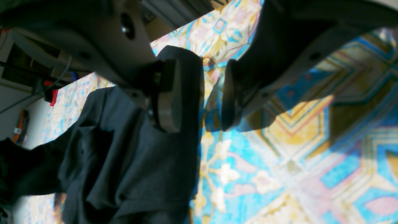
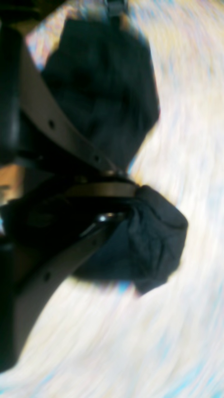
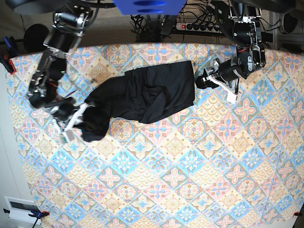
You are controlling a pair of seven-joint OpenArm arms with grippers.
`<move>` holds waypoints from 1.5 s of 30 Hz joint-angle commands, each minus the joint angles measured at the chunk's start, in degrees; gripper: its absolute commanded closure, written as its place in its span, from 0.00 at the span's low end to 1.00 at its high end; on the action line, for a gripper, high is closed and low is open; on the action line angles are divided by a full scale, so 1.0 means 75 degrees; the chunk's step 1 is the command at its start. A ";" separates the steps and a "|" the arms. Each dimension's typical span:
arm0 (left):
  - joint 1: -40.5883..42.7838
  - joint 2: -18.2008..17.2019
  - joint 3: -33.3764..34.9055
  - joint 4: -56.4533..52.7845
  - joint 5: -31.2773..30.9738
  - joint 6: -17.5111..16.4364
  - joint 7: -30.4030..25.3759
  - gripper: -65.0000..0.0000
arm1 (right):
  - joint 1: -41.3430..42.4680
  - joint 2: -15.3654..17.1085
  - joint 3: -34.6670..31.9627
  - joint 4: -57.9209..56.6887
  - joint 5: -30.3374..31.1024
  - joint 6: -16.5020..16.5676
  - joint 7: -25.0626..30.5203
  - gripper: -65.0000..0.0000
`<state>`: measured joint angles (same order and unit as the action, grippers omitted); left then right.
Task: Layout the t-shirt on the table in an organized manner, then fold the t-shirt properly
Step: 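Fold the held end with the right gripper over onto the shirt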
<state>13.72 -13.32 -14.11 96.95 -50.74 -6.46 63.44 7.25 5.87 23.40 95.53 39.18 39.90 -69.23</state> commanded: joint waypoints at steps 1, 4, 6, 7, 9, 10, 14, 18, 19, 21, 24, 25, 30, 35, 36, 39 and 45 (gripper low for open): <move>-0.0041 -0.0093 -0.0012 0.0138 -0.0121 -0.0012 -0.0060 0.68 | 0.0013 0.0032 -0.0031 0.0315 0.0115 0.0013 0.0199 1.00; -0.0041 -0.0105 -0.0024 0.0126 -0.0121 -0.0012 -0.0060 0.70 | -0.0105 -0.0425 -0.0359 0.0561 0.0115 0.0013 0.0235 1.00; -0.0041 -0.0105 -0.0024 0.0126 -0.0109 -0.0012 -0.0060 0.75 | -0.0105 -0.0718 -0.0605 0.0620 0.0115 0.0013 0.0246 1.00; -0.0053 -0.0105 -0.0024 0.0126 -0.0109 -0.0012 -0.0060 0.78 | -0.0105 -0.0847 -0.0734 0.0643 0.0115 0.0013 0.0246 1.00; -0.0065 -0.0070 -0.0024 0.0126 -0.0109 -0.0012 -0.0060 0.80 | -0.0105 -0.1034 -0.0922 0.0643 0.0115 0.0013 0.0246 1.00; -0.0065 -0.0058 -0.0024 0.0126 -0.0109 -0.0012 -0.0060 0.80 | -0.0105 -0.1117 -0.1027 0.0643 0.0115 0.0013 0.0246 1.00; -0.0076 -0.0058 -0.0024 0.0114 -0.0109 -0.0012 -0.0072 0.80 | -0.0116 -0.1574 -0.1402 0.0643 0.0115 0.0013 0.0258 1.00; -0.0076 -0.0058 -0.0012 0.0102 -0.0109 -0.0012 -0.0072 0.80 | -0.0116 -0.1878 -0.1719 0.0643 0.0115 0.0013 0.0258 1.00; -0.0076 -0.0058 -0.0012 0.0102 -0.0109 -0.0012 -0.0072 0.80 | -0.0128 -0.1914 -0.1801 0.0643 0.0115 0.0013 0.0258 1.00; -0.0076 -0.0058 -0.0024 0.0009 -0.0109 -0.0012 -0.0072 0.80 | -0.0257 -0.1937 -0.1989 0.0643 0.0104 0.0013 0.0258 1.00; -0.0076 -0.0058 -0.0059 -0.0167 -0.0109 -0.0012 -0.0072 0.80 | -0.0351 -0.1937 -0.2270 0.0620 0.0080 0.0013 0.0258 1.00; -0.0076 -0.0058 -0.0047 -0.0214 -0.0109 -0.0012 -0.0072 0.80 | -0.0351 -0.1937 -0.2399 0.0561 0.0080 0.0013 0.0258 1.00; -0.0088 -0.0058 -0.0035 -0.0378 -0.0121 -0.0012 -0.0072 0.80 | -0.0339 -0.1925 -0.3301 -0.0025 -0.0154 0.0013 0.0492 1.00; -0.0100 -0.0046 -0.0035 -0.0366 -0.0133 -0.0012 -0.0072 0.80 | -0.0339 -0.1890 -0.4579 -0.0201 -0.0318 0.0013 0.1383 1.00; -0.0100 -0.0046 -0.0035 -0.0366 -0.0133 -0.0012 -0.0072 0.80 | -0.0339 -0.1890 -0.4849 -0.0201 -0.0353 0.0013 0.1501 1.00; -0.0100 -0.0046 -0.0035 -0.0355 -0.0168 -0.0012 -0.0072 0.80 | -0.0339 -0.1890 -0.5482 -0.0201 -0.0752 0.0013 0.1747 0.98; -0.0100 -0.0070 -0.0035 -0.0355 -0.0168 -0.0036 -0.0072 0.80 | -0.0362 -0.1820 -0.5751 -0.0095 -0.1127 0.0013 0.1794 0.80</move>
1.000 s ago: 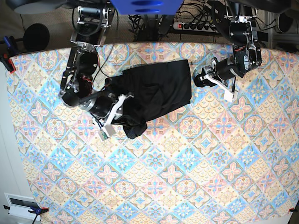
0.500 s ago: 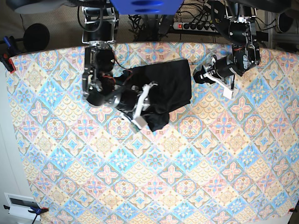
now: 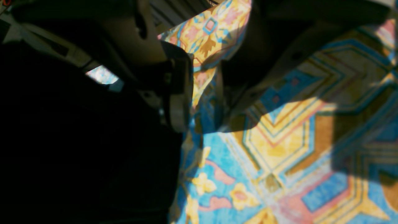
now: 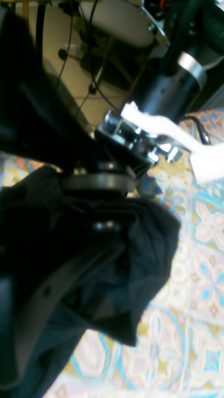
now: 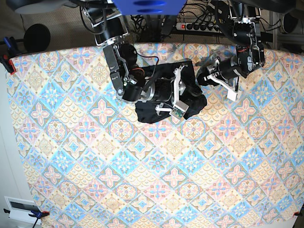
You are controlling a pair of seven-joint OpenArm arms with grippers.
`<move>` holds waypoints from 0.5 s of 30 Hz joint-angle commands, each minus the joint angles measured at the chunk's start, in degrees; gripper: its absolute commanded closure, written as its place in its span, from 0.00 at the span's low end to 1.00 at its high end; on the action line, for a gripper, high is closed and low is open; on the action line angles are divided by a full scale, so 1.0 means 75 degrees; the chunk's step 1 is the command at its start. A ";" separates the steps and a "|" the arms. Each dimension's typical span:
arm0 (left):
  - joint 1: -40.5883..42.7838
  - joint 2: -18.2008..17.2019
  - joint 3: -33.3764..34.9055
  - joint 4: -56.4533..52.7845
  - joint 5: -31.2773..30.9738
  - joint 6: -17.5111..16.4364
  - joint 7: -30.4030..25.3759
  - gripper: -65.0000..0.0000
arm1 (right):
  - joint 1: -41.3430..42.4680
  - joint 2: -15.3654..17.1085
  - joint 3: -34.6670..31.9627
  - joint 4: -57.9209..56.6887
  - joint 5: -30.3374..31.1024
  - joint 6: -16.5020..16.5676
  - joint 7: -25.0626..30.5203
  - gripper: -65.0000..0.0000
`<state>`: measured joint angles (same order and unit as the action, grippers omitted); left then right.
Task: Layout the t-shirt on the table in an organized manner, then fold the t-shirt properly
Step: 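Fold the held end with the right gripper over onto the shirt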
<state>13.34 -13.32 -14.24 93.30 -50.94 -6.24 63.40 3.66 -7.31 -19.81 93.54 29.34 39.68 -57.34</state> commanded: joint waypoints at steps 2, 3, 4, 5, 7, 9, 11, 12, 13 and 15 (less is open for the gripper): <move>-0.0050 -0.0070 -0.0018 0.0132 -0.0153 -0.0076 -0.0054 0.80 | 0.0104 0.0113 0.0010 0.0334 0.0196 0.0042 0.0208 0.76; -0.0050 -0.0082 -0.0018 0.0132 -0.0165 -0.0076 -0.0031 0.80 | 0.0104 0.0219 0.0057 0.0498 0.0208 0.0042 0.0208 0.75; -0.0050 -0.0093 -0.0018 0.0144 -0.0165 -0.0076 -0.0031 0.80 | 0.0104 0.0359 0.0198 0.0721 0.0208 0.0042 0.0208 0.75; -0.0050 -0.0093 -0.0018 0.0144 -0.0165 -0.0076 -0.0019 0.80 | 0.0104 0.0441 0.0315 0.0909 0.0219 0.0042 0.0208 0.75; -0.0003 -0.0105 -0.0041 0.0296 -0.0165 -0.0076 -0.0019 0.80 | 0.0092 0.0524 0.0667 0.1331 0.0231 0.0042 0.0196 0.75; 0.0020 -0.0152 -0.0053 0.0484 -0.0165 -0.0076 -0.0007 0.80 | -0.0154 0.0594 0.1018 0.1553 0.0231 0.0042 0.0173 0.75; 0.0020 -0.0340 -0.0018 0.0613 -0.0165 -0.0088 -0.0007 0.80 | -0.0365 0.0758 0.1323 0.1647 0.0231 0.0042 0.0196 0.75; 0.0032 -0.0375 -0.0006 0.0671 -0.0165 -0.0088 -0.0007 0.80 | -0.0424 0.0805 0.1405 0.1647 0.0231 0.0042 0.0196 0.75; 0.0032 -0.0410 -0.0006 0.0777 -0.0177 -0.0088 -0.0007 0.80 | -0.0471 0.0852 0.1511 0.1624 0.0231 0.0042 0.0196 0.75; 0.0032 -0.0433 -0.0006 0.1011 -0.0224 -0.0100 -0.0007 0.80 | -0.0482 0.0922 0.1651 0.1577 0.0208 0.0042 0.0196 0.75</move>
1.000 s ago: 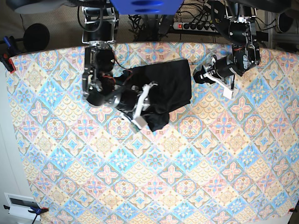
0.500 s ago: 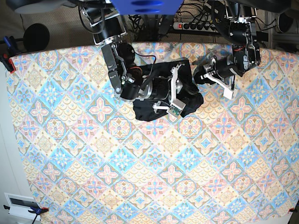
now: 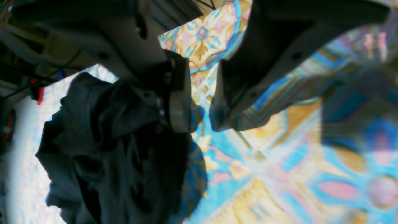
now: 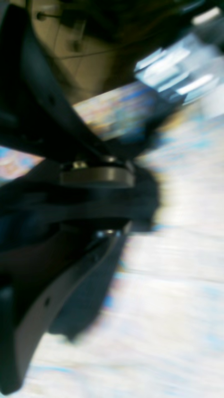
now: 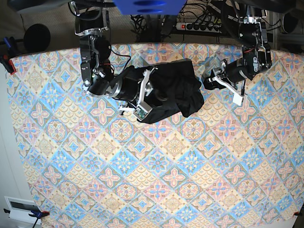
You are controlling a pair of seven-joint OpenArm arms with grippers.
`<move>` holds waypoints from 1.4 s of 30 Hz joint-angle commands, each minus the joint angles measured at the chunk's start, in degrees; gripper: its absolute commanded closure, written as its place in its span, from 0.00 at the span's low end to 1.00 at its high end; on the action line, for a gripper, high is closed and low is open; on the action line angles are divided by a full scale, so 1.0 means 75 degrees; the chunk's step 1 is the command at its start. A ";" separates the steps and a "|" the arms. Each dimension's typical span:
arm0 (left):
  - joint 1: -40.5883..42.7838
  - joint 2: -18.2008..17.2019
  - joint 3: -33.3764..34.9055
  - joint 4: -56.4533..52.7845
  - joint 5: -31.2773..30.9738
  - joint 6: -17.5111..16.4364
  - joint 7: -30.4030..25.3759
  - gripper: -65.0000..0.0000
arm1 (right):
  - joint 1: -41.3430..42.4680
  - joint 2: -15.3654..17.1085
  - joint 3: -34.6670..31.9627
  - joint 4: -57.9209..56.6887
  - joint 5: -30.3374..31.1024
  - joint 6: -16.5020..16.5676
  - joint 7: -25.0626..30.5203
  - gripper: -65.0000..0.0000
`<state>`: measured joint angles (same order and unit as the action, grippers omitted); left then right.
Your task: Layout the t-shirt on the table in an organized manner, then fold the t-shirt properly
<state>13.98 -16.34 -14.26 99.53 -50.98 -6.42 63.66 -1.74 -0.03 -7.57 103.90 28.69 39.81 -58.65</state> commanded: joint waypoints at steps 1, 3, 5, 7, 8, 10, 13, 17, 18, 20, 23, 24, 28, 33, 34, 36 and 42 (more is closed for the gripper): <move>-0.0053 -0.0031 -0.0015 0.0333 -0.0335 -0.0077 -0.0031 0.80 | 0.0238 -0.0001 0.0090 0.0184 0.0295 0.0025 0.0371 0.75; 0.0041 -0.0066 -0.0038 0.0661 -0.0745 -0.0077 -0.0031 0.80 | 0.0238 0.0092 0.0137 0.0078 0.0283 0.0025 0.0371 0.75; 0.0100 -0.0336 0.0020 0.1048 -0.1261 -0.0077 -0.0019 0.80 | 0.0273 0.0198 0.0148 -0.0062 0.0283 0.0025 0.0371 0.75; 0.0182 -0.0430 0.0173 0.1271 -0.1671 -0.0170 0.0204 0.81 | 0.0284 0.0292 0.0148 -0.0180 0.0283 0.0025 0.0383 0.75; 0.0217 -0.0441 0.0208 0.1364 -0.1800 -0.0381 0.0344 0.81 | 0.0284 0.0338 0.0160 -0.0238 0.0283 0.0025 0.0383 0.75; 0.0334 -0.0453 0.0266 0.1482 -0.1812 -0.0721 0.0497 0.80 | 0.0284 0.0385 0.0336 -0.0332 0.0283 0.0025 0.0383 0.75; 0.0463 -0.0453 0.0384 0.1669 -0.1800 -0.0780 0.0555 0.80 | 0.0284 0.0432 0.0664 -0.0543 0.0283 0.0025 0.0383 0.75; 0.0416 -0.0453 0.0466 0.1693 -0.1507 -0.0768 0.0520 0.80 | 0.0296 0.0432 0.0746 -0.0672 0.0283 0.0025 0.0383 0.75; 0.0416 -0.0430 0.0489 0.1693 -0.1261 -0.0756 0.0509 0.80 | 0.0296 0.0432 0.0734 -0.0672 0.0283 0.0025 0.0383 0.75; 0.0404 -0.0348 0.0501 0.1693 -0.0827 -0.0651 0.0497 0.77 | 0.0296 0.0432 0.0734 -0.0672 0.0283 0.0025 0.0383 0.75; 0.0193 0.0027 0.0782 0.1681 -0.0230 -0.0416 0.0544 0.67 | 0.0296 0.0432 0.0734 -0.0672 0.0283 0.0025 0.0383 0.75; 0.0158 0.0074 0.0899 0.1681 -0.0089 -0.0393 0.0544 0.64 | 0.0296 0.0432 0.0734 -0.0672 0.0283 0.0025 0.0383 0.75; -0.0053 0.0356 0.1403 0.1646 0.0532 -0.0358 0.0485 0.57 | 0.0296 0.0432 0.0723 -0.0672 0.0283 0.0025 0.0383 0.75; -0.0346 0.0602 0.2001 0.1130 0.1165 -0.0358 0.0497 0.65 | 0.0296 0.0432 0.0723 -0.0672 0.0283 0.0025 0.0383 0.75; -0.0334 0.0590 0.2083 0.1130 0.1130 -0.0393 0.0509 0.72 | 0.0296 0.0432 0.0734 -0.0672 0.0283 0.0025 0.0383 0.75; -0.0299 0.0590 0.2189 0.1247 0.1072 -0.0475 0.0520 0.88 | 0.0296 0.0432 0.0781 -0.0672 0.0283 0.0025 0.0383 0.75; 0.0240 0.0203 0.2165 0.1657 0.0450 -0.0616 0.0544 0.99 | 0.0296 0.0432 0.0793 -0.0672 0.0283 0.0025 0.0383 0.75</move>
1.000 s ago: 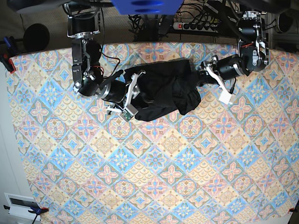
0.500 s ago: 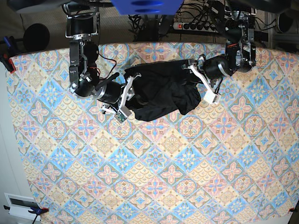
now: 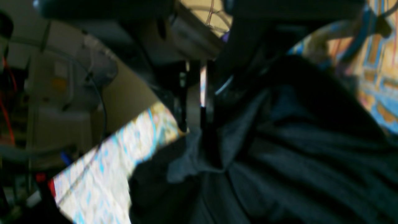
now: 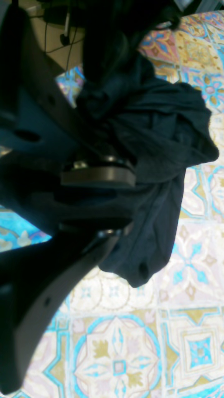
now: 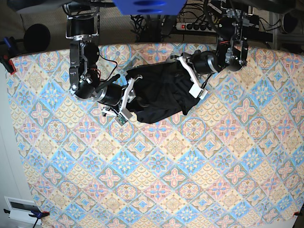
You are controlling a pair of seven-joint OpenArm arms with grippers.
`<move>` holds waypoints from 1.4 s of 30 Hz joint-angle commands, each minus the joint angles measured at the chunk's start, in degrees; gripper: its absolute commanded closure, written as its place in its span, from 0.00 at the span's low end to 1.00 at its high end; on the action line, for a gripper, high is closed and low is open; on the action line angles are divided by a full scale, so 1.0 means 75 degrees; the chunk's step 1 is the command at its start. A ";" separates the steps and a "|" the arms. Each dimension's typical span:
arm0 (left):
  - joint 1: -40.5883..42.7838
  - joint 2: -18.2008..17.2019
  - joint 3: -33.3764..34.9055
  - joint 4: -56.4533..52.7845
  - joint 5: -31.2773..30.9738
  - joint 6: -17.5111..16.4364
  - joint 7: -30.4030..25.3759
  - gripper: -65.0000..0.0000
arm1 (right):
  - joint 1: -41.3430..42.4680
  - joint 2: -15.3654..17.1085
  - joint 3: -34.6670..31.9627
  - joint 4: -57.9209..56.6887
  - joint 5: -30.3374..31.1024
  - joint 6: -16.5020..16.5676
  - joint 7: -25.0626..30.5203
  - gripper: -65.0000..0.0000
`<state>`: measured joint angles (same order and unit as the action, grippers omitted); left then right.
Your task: Layout the t-shirt on the table in an organized manner, then fold the t-shirt properly
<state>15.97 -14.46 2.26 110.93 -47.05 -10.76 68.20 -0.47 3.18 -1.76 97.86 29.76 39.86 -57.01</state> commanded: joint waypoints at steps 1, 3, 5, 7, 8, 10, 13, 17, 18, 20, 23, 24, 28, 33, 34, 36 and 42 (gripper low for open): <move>0.0057 -0.0176 -0.0050 0.0183 -0.0168 -0.0036 -0.0074 1.00 | 0.0127 0.0004 -0.0006 0.0121 0.0141 0.0019 0.0164 0.75; 0.0233 -0.0481 -0.0050 0.0195 -0.0367 -0.0036 -0.0098 1.00 | 0.0127 0.0004 -0.0041 0.0085 0.0141 0.0019 0.0141 0.75; 0.0385 -0.0704 -0.0038 0.0148 -0.0367 -0.0036 -0.0109 1.00 | 0.0127 0.0004 -0.0053 -0.0079 0.0141 0.0019 0.0106 0.75; 0.0467 -0.0844 -0.0038 0.0042 -0.0168 -0.0036 -0.0109 1.00 | 0.0127 0.0004 -0.0064 -0.0290 0.0141 0.0019 0.0106 0.75; 0.0467 -0.0915 -0.0050 -0.0040 -0.0086 -0.0036 -0.0121 1.00 | 0.0127 0.0004 -0.0064 -0.0360 0.0141 0.0019 0.0106 0.75; 0.0479 -0.0985 -0.0050 -0.0204 0.0043 -0.0036 -0.0285 1.00 | 0.0127 0.0004 -0.0064 -0.0419 0.0141 0.0019 0.0094 0.75; 0.0479 -0.1114 -0.0050 -0.0380 0.0242 -0.0024 -0.0578 1.00 | 0.0127 0.0051 -0.0217 -0.0419 0.0141 0.0019 0.0012 0.75; 0.0491 -0.1137 -0.0038 -0.0356 0.0242 -0.0024 -0.0742 1.00 | 0.0127 0.0297 -0.0627 -0.0454 0.0141 0.0019 -0.0047 0.75; 0.0491 -0.1137 -0.0038 -0.0321 0.0230 -0.0048 -0.0731 1.00 | 0.0127 0.0297 -0.0662 -0.0465 0.0129 0.0019 -0.0047 0.75; 0.0491 -0.1137 -0.0026 -0.0122 0.0230 -0.0059 -0.0719 1.00 | 0.0127 0.0297 -0.0674 -0.0512 0.0070 0.0019 -0.0058 0.75; 0.0491 -0.1173 -0.0050 0.0171 0.0230 -0.0059 -0.0707 1.00 | 0.0127 0.0297 -0.0697 -0.0735 -0.0539 0.0019 -0.0117 0.75; 0.0491 -0.1302 -0.0050 0.0183 0.0230 -0.0059 -0.0707 1.00 | 0.0127 0.0297 -0.0697 -0.0782 -0.0797 0.0019 -0.0117 0.75; 0.0503 -0.1606 -0.0050 0.0183 0.0230 -0.0059 -0.0707 1.00 | 0.0127 0.0297 -0.0650 -0.0887 -0.1875 0.0019 -0.0047 0.75; 0.0725 -0.1747 -0.0518 0.0195 0.0219 -0.0059 -0.0766 1.00 | 0.0139 0.0285 -0.0627 -0.0887 -0.2391 0.0019 0.0235 0.75; 0.0749 -0.1747 -0.0612 0.0195 0.0219 -0.0059 -0.0766 1.00 | 0.0139 0.0285 -0.0627 -0.0887 -0.2403 0.0019 0.0282 0.75; 0.0749 -0.1747 -0.0929 0.0195 0.0090 -0.0059 -0.0766 1.00 | 0.0139 0.0273 -0.0627 -0.0782 -0.2368 0.0019 0.0317 0.75; 0.0737 -0.1255 -0.2769 0.0183 -0.1633 -0.0059 -0.0555 1.00 | 0.0115 0.0273 -0.0217 0.0039 -0.2368 0.0019 0.0329 0.75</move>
<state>21.74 -23.07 -18.20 111.44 -59.33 -11.09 64.42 -0.62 5.13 -3.46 96.90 11.77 40.27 -55.48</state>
